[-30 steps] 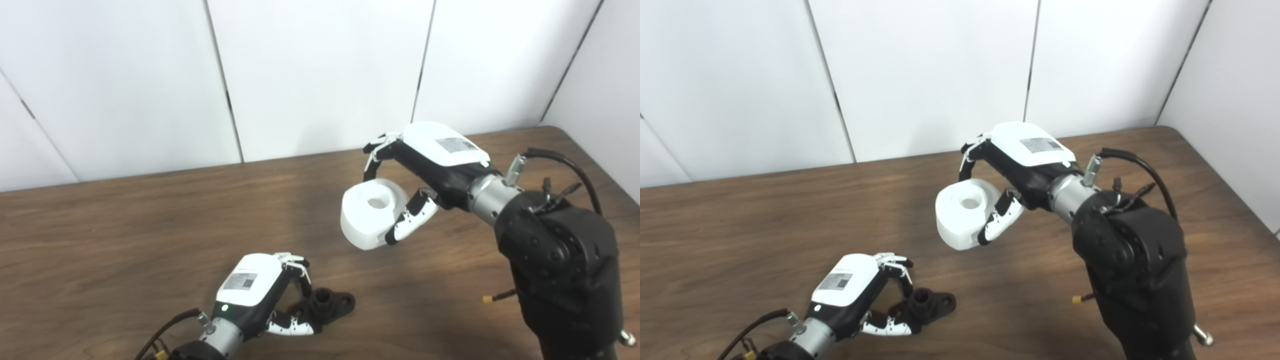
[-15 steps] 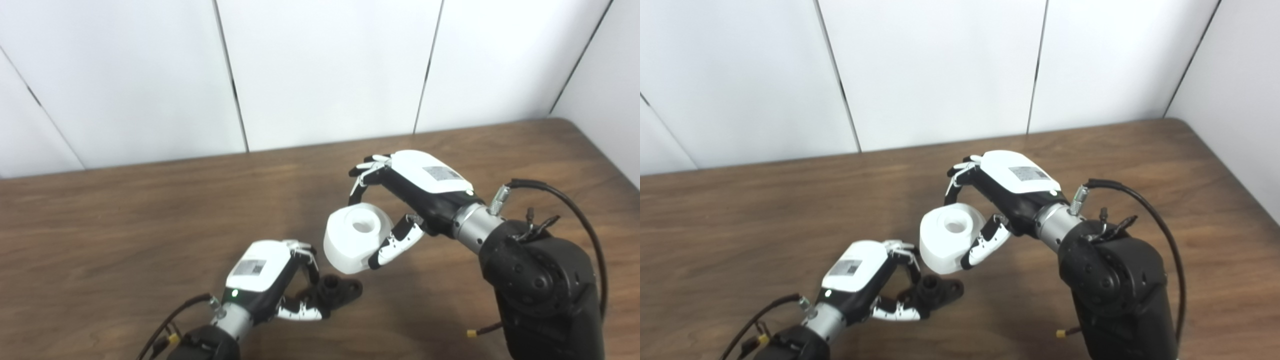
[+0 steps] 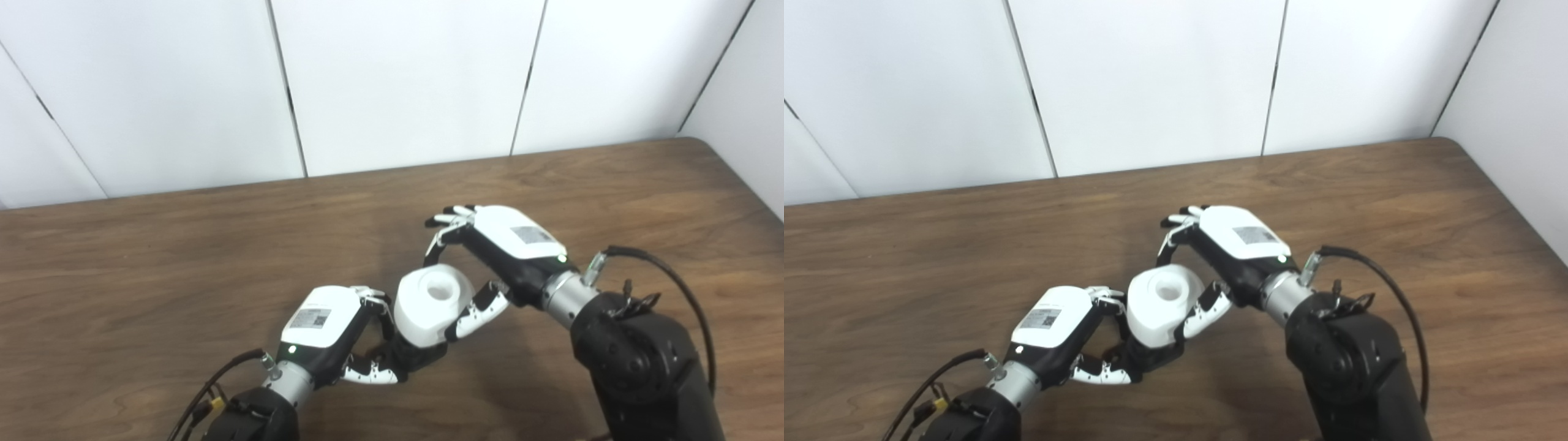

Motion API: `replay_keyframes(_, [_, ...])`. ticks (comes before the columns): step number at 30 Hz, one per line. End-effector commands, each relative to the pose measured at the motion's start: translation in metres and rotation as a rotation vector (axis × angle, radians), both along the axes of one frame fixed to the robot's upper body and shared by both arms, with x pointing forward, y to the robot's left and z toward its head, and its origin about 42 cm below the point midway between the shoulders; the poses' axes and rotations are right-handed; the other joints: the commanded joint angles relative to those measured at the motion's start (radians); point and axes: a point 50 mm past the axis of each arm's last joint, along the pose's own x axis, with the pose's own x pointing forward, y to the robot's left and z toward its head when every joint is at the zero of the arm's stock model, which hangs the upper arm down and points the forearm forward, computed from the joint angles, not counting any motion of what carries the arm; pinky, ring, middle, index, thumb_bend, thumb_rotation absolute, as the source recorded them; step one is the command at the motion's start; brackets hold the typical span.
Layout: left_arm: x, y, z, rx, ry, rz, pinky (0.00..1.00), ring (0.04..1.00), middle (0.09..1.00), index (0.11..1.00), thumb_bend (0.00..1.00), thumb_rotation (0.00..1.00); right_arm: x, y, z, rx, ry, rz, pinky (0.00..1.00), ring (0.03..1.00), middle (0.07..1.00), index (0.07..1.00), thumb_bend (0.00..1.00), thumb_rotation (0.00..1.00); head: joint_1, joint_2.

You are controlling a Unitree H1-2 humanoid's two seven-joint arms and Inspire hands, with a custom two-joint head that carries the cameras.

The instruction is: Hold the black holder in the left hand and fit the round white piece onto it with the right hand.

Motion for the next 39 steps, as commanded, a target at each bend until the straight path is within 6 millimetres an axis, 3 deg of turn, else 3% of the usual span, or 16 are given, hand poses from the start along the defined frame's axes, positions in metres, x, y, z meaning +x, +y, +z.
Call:
replay_keyframes(1, [-0.004, -0.003, -0.014, 0.057, 0.085, -0.019, 0.81, 0.854, 0.807, 0.488, 0.52, 0.05, 0.001, 0.003, 0.009, 0.003, -0.083, 0.015, 1.00, 0.961, 0.887, 0.484, 0.52, 0.15, 0.001, 0.003])
replay_keyframes(24, [-0.002, -0.011, -0.013, 0.055, 0.096, -0.019, 0.82, 0.862, 0.810, 0.488, 0.52, 0.05, 0.004, 0.014, -0.004, -0.014, -0.073, 0.047, 1.00, 0.945, 0.876, 0.483, 0.52, 0.15, 0.016, 0.013])
replay_keyframes(39, [-0.002, -0.011, -0.012, 0.052, 0.099, -0.016, 0.82, 0.863, 0.809, 0.488, 0.52, 0.05, -0.002, 0.019, 0.021, -0.086, -0.060, 0.123, 1.00, 0.954, 0.872, 0.483, 0.53, 0.15, 0.008, 0.026])
